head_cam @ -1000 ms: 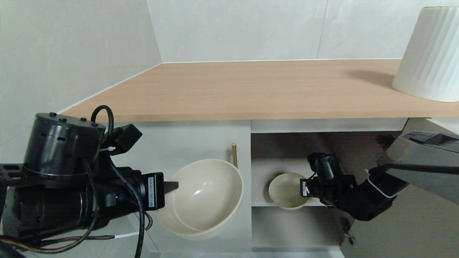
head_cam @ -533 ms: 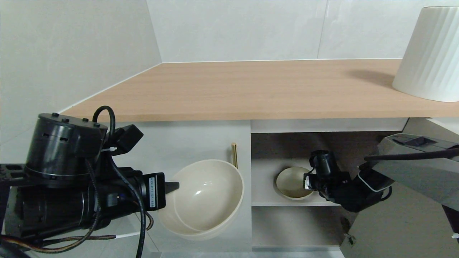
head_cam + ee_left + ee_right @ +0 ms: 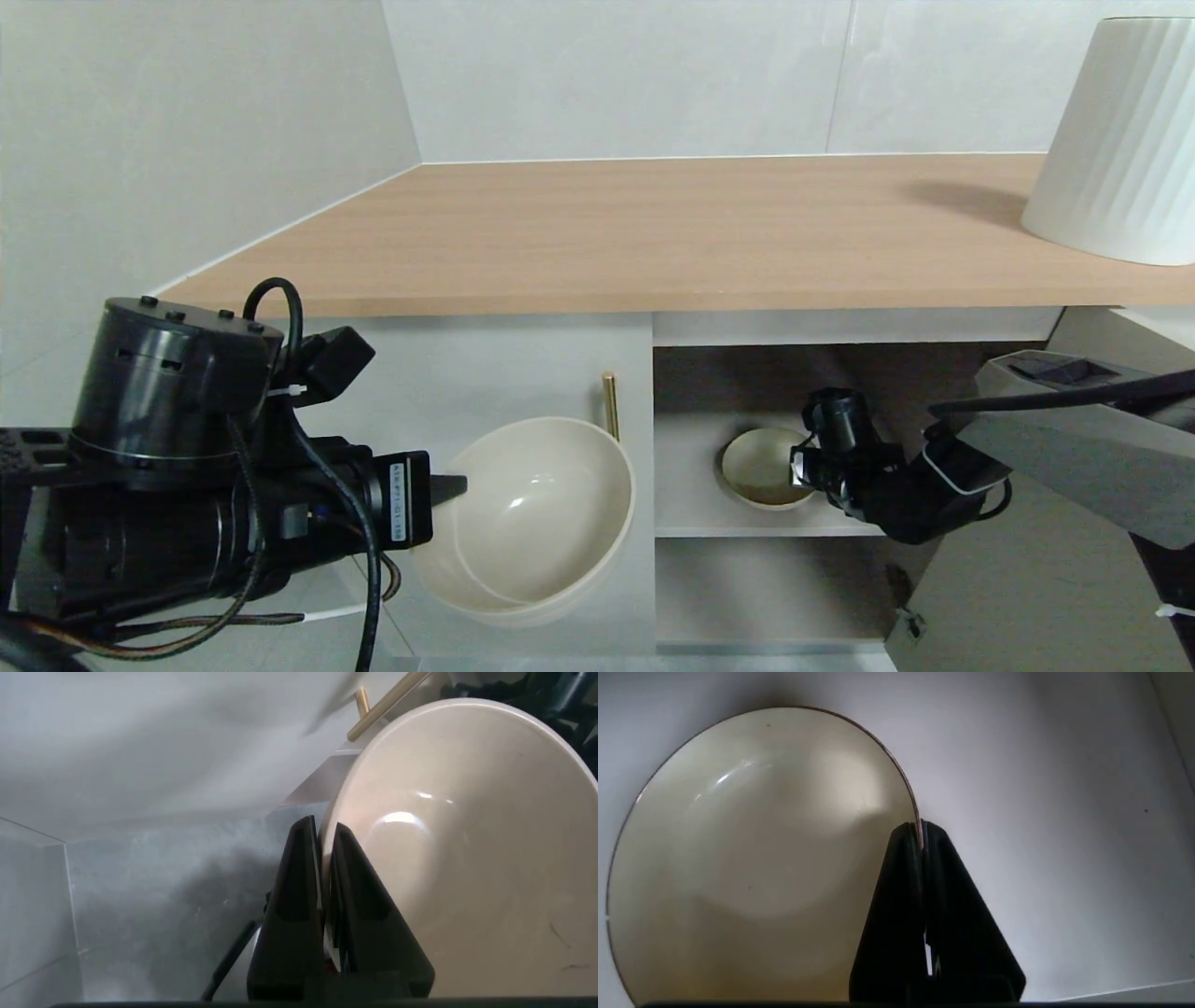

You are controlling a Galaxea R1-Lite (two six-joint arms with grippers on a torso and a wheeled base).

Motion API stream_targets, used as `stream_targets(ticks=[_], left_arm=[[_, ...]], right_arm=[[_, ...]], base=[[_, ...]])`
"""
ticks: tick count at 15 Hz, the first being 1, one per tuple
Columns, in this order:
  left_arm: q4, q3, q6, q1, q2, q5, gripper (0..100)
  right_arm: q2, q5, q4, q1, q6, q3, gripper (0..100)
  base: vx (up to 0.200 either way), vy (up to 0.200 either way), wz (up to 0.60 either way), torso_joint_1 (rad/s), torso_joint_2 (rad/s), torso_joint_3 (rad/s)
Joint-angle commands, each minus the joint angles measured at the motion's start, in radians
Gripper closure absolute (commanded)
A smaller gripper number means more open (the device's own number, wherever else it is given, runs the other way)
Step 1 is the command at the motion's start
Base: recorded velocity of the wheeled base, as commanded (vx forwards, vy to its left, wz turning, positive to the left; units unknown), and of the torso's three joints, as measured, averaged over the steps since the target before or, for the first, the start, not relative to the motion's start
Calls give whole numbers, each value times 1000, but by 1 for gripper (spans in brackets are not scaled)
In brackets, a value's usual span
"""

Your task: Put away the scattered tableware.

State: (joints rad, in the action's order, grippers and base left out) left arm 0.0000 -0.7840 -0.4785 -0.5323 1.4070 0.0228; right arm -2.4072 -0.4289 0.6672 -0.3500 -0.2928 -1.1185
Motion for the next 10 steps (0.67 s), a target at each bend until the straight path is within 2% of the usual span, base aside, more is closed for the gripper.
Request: stream_targets(ticks=[1,5,8,9,10], left_arm=[[0,2,0,0,10,0,100],[0,2,0,0,10,0,100],[0,2,3,0,23,0,100],[-5,16,47,-5,53,-1,100],[-41,46,83,-41,79,0,100]], right_arm=[[0,-1,2,0,-2,-7,0],[13,-1,3,-1,-23,-12,0],[91,9,-3,-21,-37,46,0],[226,47,-52,-80,-31,146,0],[338,95,-141,-122,-31,210,0]], base=[[0,0,0,0,0,0],[0,0,0,0,0,0],[0,0,0,0,0,0],[0,0,0,0,0,0],[0,0,0,0,0,0]])
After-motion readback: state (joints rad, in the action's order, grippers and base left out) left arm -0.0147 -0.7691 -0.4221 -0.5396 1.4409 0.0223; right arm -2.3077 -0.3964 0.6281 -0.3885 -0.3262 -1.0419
